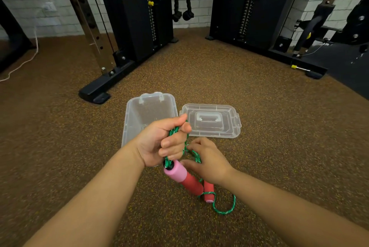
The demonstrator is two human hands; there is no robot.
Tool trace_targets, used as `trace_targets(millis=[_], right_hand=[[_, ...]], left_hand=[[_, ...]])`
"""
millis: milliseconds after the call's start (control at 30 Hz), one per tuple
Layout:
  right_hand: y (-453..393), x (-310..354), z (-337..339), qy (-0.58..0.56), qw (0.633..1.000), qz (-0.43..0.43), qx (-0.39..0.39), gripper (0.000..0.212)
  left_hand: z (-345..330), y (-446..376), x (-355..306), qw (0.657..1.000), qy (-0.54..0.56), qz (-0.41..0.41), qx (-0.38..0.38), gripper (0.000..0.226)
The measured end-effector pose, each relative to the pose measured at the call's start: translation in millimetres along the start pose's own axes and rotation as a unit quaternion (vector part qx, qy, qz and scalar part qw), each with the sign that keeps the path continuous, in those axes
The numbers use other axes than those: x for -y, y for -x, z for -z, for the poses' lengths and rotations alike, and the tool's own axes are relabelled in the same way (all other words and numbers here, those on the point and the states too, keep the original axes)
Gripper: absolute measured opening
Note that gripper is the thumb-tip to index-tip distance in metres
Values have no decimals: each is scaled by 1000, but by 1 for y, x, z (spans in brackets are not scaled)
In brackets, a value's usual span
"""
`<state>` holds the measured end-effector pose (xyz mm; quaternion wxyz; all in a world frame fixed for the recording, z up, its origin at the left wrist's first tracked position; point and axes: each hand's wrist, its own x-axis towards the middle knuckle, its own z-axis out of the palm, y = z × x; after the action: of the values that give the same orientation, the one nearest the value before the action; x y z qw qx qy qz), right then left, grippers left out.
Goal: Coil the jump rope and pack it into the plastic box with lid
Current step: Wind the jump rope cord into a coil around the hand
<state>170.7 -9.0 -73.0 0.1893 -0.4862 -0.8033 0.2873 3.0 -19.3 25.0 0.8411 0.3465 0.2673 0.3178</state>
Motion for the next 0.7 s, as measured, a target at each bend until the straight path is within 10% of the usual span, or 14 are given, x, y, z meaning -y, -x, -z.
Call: trace_targets(millis=[433, 700], right_hand=[[12, -34, 20, -102, 990, -100, -1, 19], [-4, 12, 35, -241, 970, 13, -5, 27]], left_hand=[[-4, -1, 0, 988, -43, -15, -146, 47], [-17, -8, 2, 987, -72, -2, -140, 40]])
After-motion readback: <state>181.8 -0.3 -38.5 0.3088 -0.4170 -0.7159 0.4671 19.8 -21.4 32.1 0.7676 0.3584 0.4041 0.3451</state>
